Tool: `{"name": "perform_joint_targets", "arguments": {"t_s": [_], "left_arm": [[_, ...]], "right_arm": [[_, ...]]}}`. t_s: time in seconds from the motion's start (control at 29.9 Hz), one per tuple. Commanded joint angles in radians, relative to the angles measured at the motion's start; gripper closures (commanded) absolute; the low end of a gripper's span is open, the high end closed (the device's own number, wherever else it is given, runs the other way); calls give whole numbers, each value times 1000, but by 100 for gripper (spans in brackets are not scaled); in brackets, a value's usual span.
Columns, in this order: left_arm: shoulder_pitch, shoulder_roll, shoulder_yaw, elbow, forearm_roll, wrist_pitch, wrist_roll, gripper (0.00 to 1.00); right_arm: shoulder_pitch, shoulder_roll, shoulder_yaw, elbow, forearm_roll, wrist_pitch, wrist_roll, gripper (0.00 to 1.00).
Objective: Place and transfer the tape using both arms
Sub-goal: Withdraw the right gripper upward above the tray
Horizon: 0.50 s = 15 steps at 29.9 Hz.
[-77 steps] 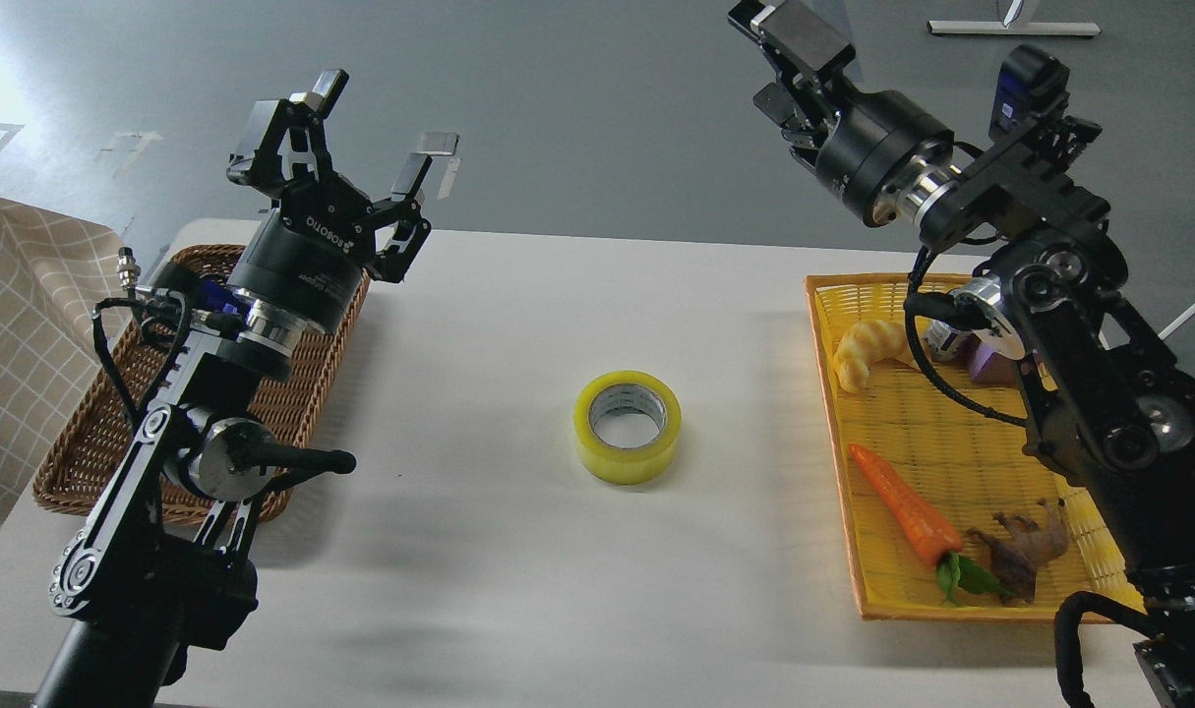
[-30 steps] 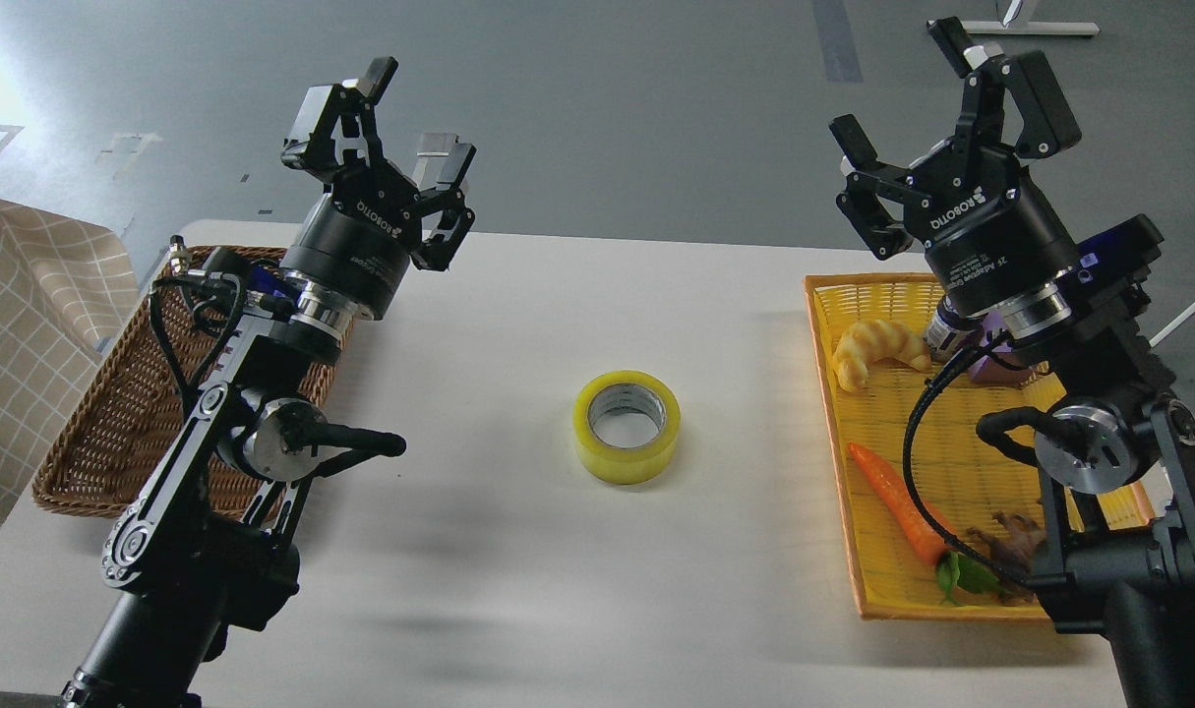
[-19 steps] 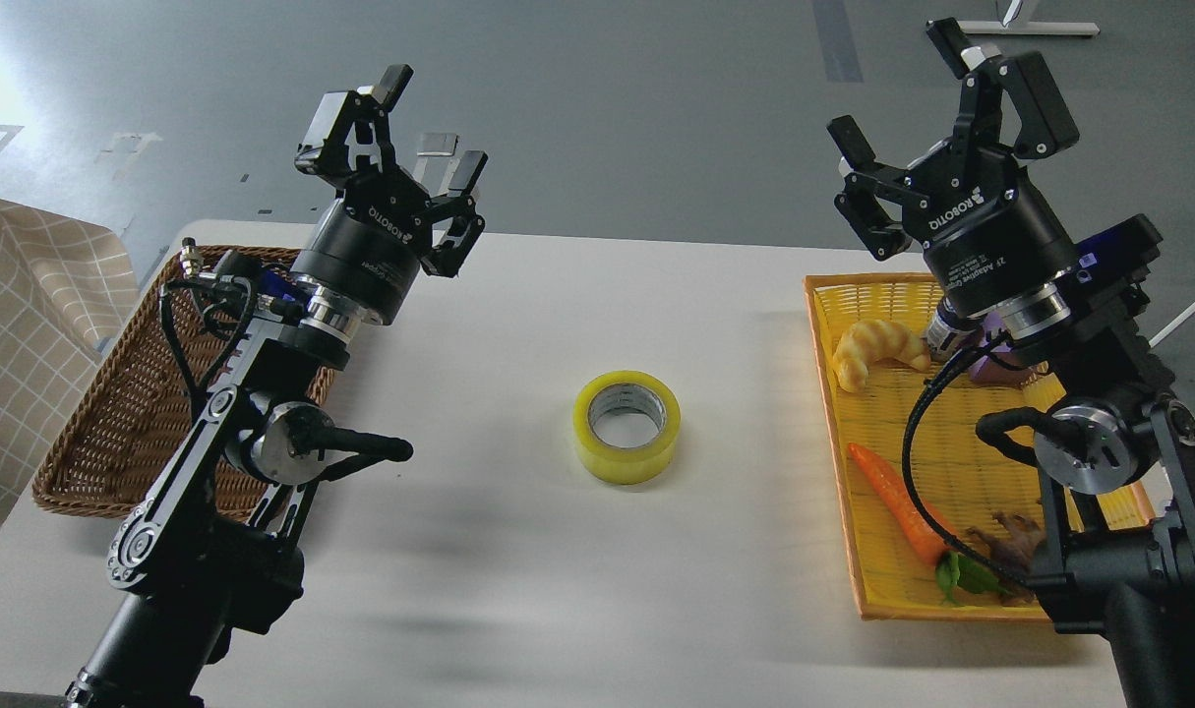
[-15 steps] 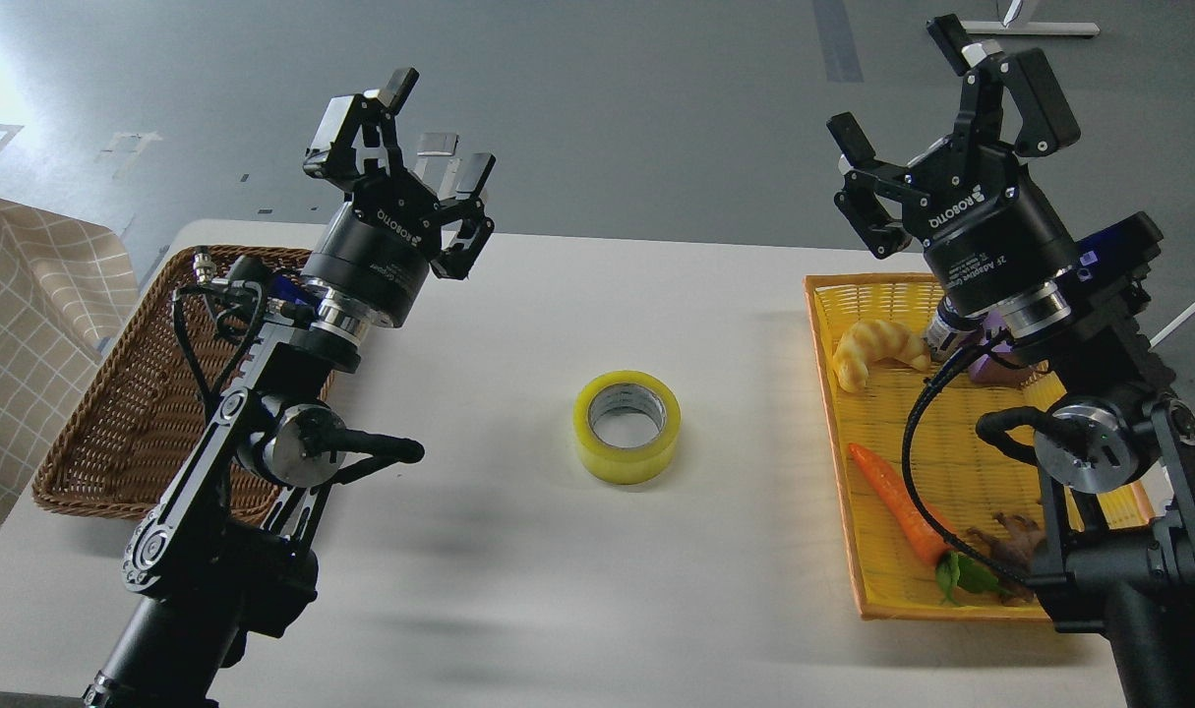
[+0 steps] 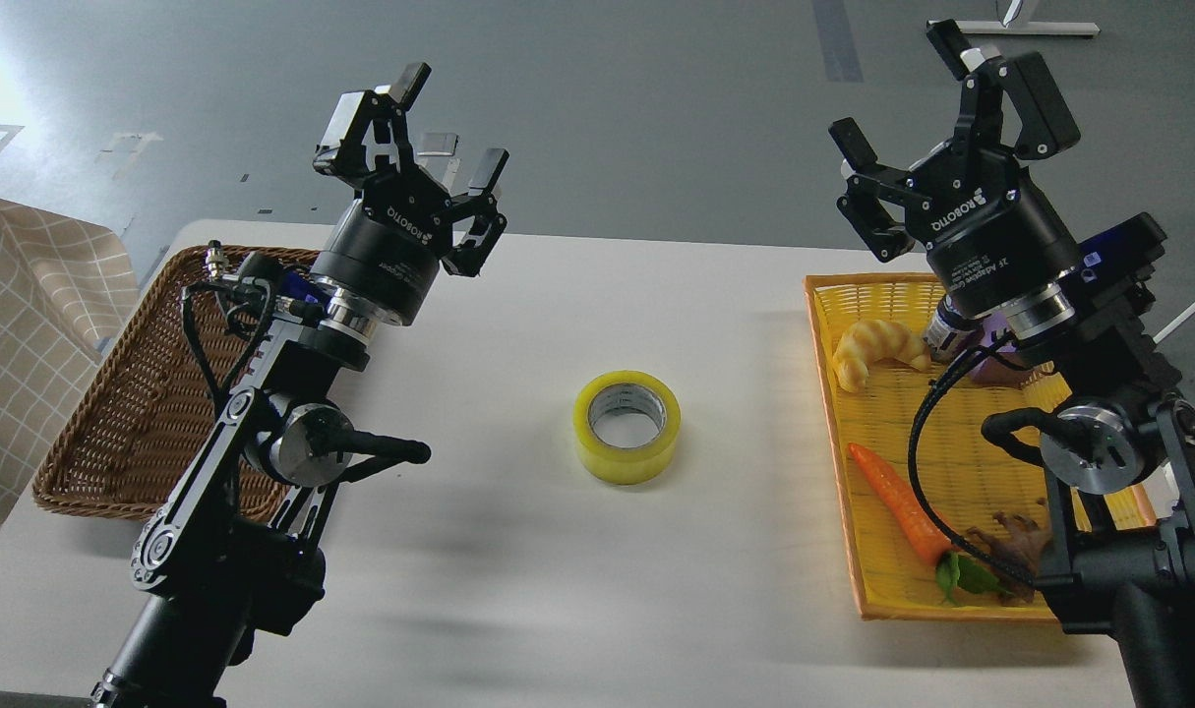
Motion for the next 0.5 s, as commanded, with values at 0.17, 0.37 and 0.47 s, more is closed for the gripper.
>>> {"name": "perform_joint_targets", "arguments": {"t_s": [0.17,0.37,0.47], "left_arm": [[1,3,-14,1,-8,-10,-69,2],[9,-6,-16,2,-11,-51,-72,2],[8,-12,-19,-1,-21,-65,-69,2]], "right_arm": [[6,10,15,3,47,0,7,0],[3,20,23,0,65,0,5,0],[6,20,31,2,72,0,4,0]]}}
